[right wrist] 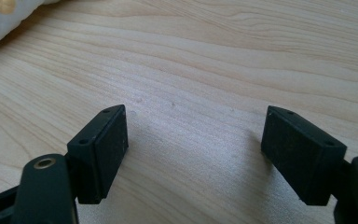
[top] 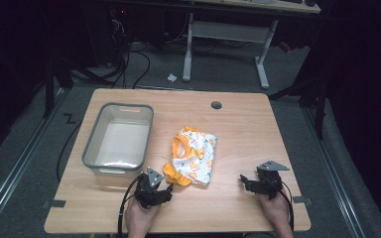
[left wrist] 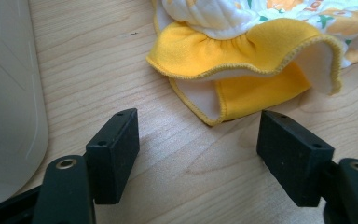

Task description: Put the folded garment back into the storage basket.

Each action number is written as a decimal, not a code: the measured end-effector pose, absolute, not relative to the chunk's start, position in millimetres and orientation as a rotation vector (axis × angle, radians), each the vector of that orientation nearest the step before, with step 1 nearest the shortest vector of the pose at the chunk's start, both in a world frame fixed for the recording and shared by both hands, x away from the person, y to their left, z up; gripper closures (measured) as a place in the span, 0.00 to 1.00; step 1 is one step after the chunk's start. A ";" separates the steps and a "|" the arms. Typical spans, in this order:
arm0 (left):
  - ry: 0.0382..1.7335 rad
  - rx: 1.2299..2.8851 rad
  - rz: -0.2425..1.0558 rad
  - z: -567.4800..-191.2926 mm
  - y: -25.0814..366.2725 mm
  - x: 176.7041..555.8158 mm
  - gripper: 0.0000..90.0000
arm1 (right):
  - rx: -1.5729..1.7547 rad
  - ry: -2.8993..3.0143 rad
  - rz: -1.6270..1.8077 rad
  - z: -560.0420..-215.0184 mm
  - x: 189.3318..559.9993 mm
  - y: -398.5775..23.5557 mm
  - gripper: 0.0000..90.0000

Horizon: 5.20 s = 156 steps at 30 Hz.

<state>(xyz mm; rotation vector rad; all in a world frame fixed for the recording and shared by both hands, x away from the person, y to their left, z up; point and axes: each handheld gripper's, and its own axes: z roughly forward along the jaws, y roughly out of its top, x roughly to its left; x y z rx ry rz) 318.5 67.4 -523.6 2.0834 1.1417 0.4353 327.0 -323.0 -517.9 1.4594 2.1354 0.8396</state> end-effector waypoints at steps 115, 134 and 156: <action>1.194 2.030 0.341 -474.3 12.9 404.4 0.25 | 1.460 2.135 0.841 -517.8 327.3 -323.0 0.26; 1.293 2.100 0.272 -493.6 6.9 427.5 0.26 | 1.460 2.135 0.841 -517.9 327.3 -323.0 0.26; 1.301 2.220 0.227 -504.0 -0.1 434.1 0.48 | 1.461 2.135 0.841 -517.9 327.3 -323.0 0.26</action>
